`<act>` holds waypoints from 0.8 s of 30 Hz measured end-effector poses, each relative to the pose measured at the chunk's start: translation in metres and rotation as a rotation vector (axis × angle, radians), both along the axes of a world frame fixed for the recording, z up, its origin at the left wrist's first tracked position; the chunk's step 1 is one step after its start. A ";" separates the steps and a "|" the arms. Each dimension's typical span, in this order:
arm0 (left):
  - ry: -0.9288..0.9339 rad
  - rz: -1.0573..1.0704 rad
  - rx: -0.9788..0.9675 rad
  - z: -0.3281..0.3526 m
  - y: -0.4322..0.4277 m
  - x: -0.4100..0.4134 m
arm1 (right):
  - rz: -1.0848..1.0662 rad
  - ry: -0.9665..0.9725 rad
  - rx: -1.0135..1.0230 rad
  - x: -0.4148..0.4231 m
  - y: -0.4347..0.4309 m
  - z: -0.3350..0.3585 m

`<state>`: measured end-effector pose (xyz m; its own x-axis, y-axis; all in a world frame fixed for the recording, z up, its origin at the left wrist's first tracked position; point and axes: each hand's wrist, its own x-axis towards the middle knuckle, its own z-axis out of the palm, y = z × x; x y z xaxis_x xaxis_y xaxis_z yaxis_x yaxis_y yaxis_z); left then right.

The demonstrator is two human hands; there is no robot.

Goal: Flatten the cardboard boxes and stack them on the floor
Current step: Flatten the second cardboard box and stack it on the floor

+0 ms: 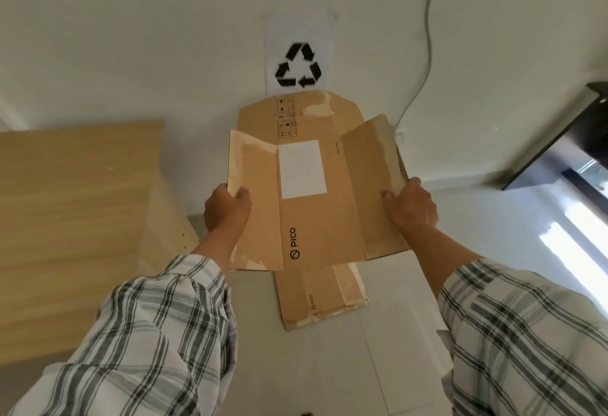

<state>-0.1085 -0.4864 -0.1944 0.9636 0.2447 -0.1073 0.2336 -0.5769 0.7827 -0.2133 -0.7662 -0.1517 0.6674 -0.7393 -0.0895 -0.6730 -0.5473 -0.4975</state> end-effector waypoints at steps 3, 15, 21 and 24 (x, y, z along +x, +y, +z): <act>0.041 0.017 0.025 -0.054 -0.027 0.002 | 0.002 0.051 0.024 0.009 -0.028 -0.059; 0.154 0.088 0.100 -0.400 -0.092 0.005 | 0.064 0.190 0.050 0.044 -0.095 -0.420; 0.216 0.098 0.077 -0.555 -0.110 0.016 | 0.080 0.229 0.059 0.063 -0.114 -0.581; 0.232 0.099 0.092 -0.606 -0.119 0.026 | 0.079 0.233 0.089 0.074 -0.119 -0.637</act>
<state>-0.0826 -0.6050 -0.8002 0.8865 0.3557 -0.2960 0.4600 -0.6081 0.6470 -0.1397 -0.8855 -0.7885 0.6763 -0.6680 -0.3104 -0.7321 -0.5634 -0.3827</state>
